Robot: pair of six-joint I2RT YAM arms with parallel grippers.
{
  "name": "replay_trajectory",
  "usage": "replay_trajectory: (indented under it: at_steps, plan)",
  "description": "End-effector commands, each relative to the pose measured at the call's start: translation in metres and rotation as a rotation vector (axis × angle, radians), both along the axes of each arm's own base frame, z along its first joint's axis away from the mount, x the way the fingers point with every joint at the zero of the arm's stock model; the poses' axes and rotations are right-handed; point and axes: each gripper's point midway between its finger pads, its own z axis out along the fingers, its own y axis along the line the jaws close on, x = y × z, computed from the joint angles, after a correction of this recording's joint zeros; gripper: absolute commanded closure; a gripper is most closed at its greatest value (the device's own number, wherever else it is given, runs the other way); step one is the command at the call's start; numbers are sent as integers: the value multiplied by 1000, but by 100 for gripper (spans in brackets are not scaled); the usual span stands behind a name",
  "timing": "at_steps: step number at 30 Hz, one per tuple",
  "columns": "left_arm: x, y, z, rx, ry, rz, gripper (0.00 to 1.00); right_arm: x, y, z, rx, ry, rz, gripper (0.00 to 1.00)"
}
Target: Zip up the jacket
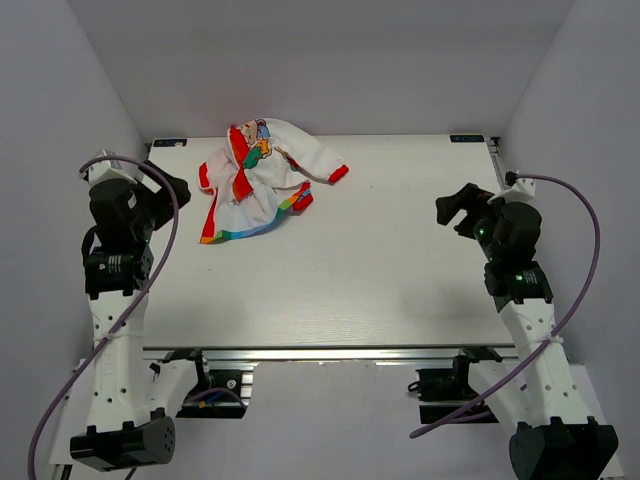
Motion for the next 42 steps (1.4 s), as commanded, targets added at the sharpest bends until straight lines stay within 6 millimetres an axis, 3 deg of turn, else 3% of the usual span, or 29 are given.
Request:
replay_trajectory:
  at_steps: [1, 5, 6, 7, 9, 10, 12, 13, 16, 17, 18, 20, 22, 23, 26, 27, 28, 30, 32, 33, 34, 36, 39, 40, 41, 42]
  plan:
    - [1, 3, -4, -1, 28, 17, 2, -7, 4, 17, 18, -53, 24, 11]
    - [19, -3, -20, -24, 63, -21, 2, -10, -6, 17, 32, -70, -41, 11]
    - [36, -13, -32, -57, 90, -81, 2, -12, -10, 16, 18, -78, -61, 11]
    - [36, -13, -33, -58, 92, -82, 2, -12, -12, 16, 16, -78, -73, 11]
    - [55, -27, -38, -91, 80, -167, 2, -13, -18, 13, 22, -52, -108, 11]
    - [71, -32, -59, -120, 124, -188, 2, -13, -22, 11, 25, -38, -137, 11]
    - [94, -52, -77, -131, 143, -243, 2, -12, -22, 8, 15, -13, -136, 11]
    - [112, -57, -109, -125, 222, -240, 2, -12, -19, 7, 9, -8, -112, 11]
    - [148, -98, -131, -62, 261, -339, 2, -10, -16, -4, -12, 38, -89, 11]
    - [172, -105, -150, -58, 304, -348, 2, -10, -16, -7, -12, 52, -91, 10]
    - [176, -113, -165, -54, 362, -354, 2, -9, -17, -11, -13, 69, -95, 11]
    - [200, -119, -191, -26, 439, -344, 2, -10, -19, -17, -22, 85, -102, 11]
    - [215, -120, -205, -11, 458, -335, 2, -11, -19, -17, -21, 82, -102, 11]
    - [221, -120, -225, -8, 488, -327, 2, -11, -18, -18, -22, 82, -98, 11]
    - [238, -124, -235, -6, 483, -329, 2, -13, -16, -21, -16, 79, -85, 11]
    - [240, -124, -254, 5, 518, -327, 2, -14, -15, -22, -18, 81, -80, 11]
    - [248, -127, -249, 11, 502, -332, 2, -14, -15, -21, -20, 77, -76, 11]
    - [252, -131, -258, 23, 523, -343, 2, -15, -14, -23, -20, 85, -72, 11]
    - [262, -136, -268, 25, 531, -355, 16, -16, -12, -21, -17, 79, -58, 11]
    - [263, -144, -270, 13, 531, -384, 30, -16, -12, -20, -17, 76, -58, 11]
    - [267, -148, -272, 8, 528, -399, 65, -16, -12, -19, -15, 75, -60, 11]
    - [268, -160, -269, 8, 514, -430, 100, -17, -13, -18, -17, 68, -63, 11]
    - [261, -185, -250, 42, 472, -501, 100, -18, -13, -17, -20, 63, -62, 11]
    - [258, -189, -226, 59, 427, -504, 100, -18, -12, -16, -21, 63, -60, 11]
    - [241, -197, -214, 86, 418, -513, 100, -18, -11, -15, -19, 60, -53, 11]
    - [239, -206, -213, 93, 411, -531, 100, -18, -10, -15, -17, 60, -48, 11]
